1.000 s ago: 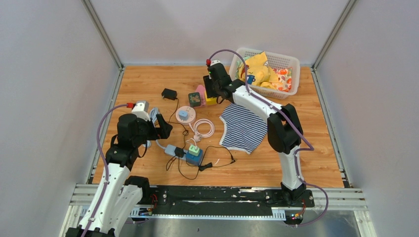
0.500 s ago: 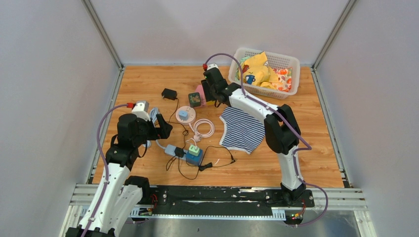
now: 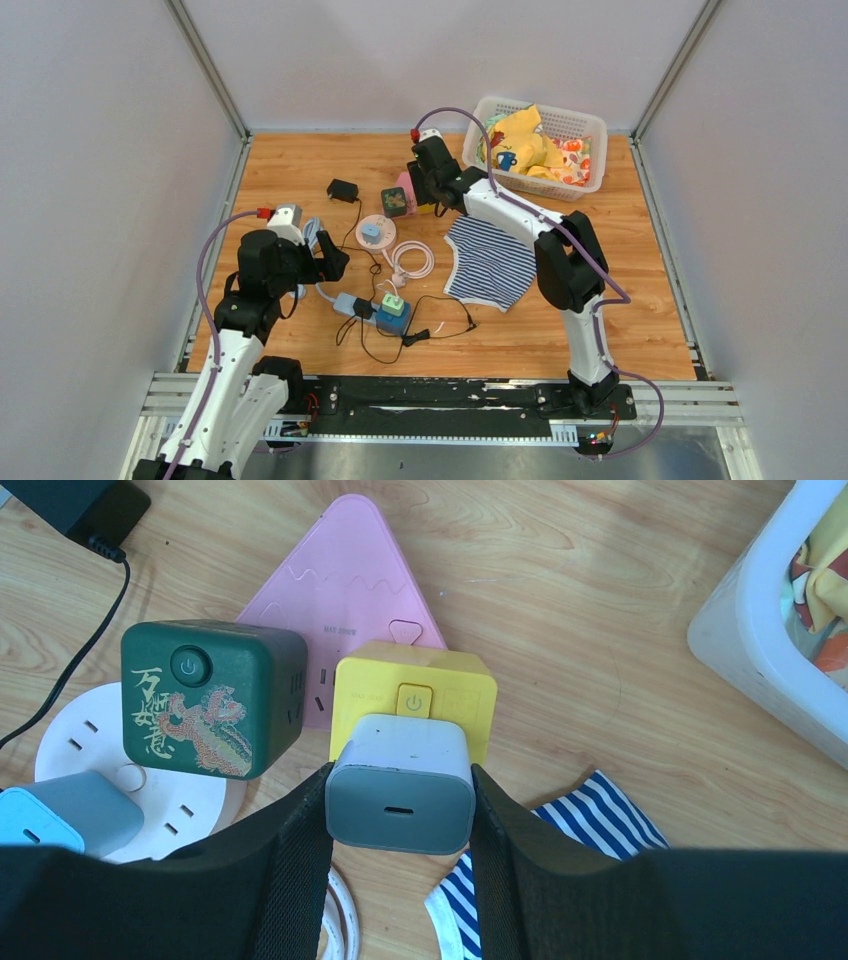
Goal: Insert the plug
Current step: Insert the plug into the socket.
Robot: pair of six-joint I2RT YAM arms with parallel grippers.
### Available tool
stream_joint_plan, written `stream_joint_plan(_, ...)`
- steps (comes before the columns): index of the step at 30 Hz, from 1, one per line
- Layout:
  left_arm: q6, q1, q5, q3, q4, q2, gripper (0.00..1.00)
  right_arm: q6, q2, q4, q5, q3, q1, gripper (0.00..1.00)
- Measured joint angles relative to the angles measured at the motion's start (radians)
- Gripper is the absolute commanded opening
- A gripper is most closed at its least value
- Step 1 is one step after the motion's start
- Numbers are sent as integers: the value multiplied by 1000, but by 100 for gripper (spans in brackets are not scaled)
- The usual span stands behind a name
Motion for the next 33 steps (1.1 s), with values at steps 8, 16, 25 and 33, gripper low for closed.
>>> stream_joint_plan(8, 0, 0, 0, 0, 0, 1, 99, 1, 6, -103, -20, 58, 0, 48)
stream_joint_plan(16, 0, 0, -2, 0, 0, 1, 99, 8, -5, -185, -45, 111, -2, 77)
stream_joint_plan(25, 0, 0, -4, 0, 0, 15, 99, 3, -167, -200, -79, 35, -2, 84)
stream_joint_plan(33, -5, 0, -88, 5, 0, 89, 94, -8, -417, -191, -132, -195, -1, 100)
